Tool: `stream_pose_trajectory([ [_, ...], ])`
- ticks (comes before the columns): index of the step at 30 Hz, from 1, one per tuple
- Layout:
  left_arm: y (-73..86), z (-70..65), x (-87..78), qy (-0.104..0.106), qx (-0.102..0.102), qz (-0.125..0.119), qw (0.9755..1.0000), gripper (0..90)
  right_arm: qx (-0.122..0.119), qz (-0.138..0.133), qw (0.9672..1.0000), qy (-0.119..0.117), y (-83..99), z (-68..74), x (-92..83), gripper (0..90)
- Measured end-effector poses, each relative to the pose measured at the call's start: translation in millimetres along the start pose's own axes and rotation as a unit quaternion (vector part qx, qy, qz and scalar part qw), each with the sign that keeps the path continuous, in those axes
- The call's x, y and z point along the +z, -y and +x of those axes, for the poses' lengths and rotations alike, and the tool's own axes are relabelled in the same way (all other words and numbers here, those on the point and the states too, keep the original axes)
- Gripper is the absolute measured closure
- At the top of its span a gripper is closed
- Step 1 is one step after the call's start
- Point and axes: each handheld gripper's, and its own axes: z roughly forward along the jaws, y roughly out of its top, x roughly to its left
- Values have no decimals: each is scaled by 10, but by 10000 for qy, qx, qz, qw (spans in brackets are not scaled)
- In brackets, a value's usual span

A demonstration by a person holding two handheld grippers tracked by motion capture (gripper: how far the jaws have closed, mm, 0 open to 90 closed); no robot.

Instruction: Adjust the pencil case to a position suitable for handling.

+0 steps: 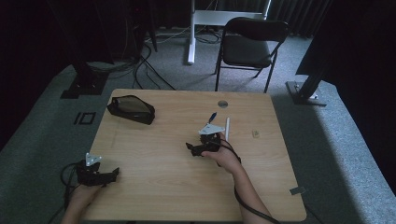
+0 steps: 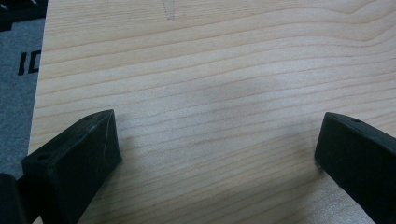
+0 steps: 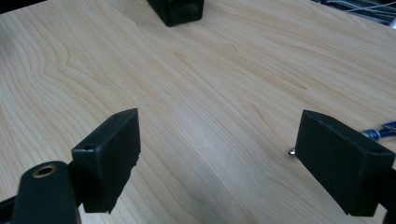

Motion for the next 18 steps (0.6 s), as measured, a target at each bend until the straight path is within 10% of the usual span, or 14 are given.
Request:
stream_pose_trajectory([
  [18, 0, 0, 0, 1, 0, -1, 10000, 1, -13, -150, 9998, -139, -153, 71, 238, 140],
])
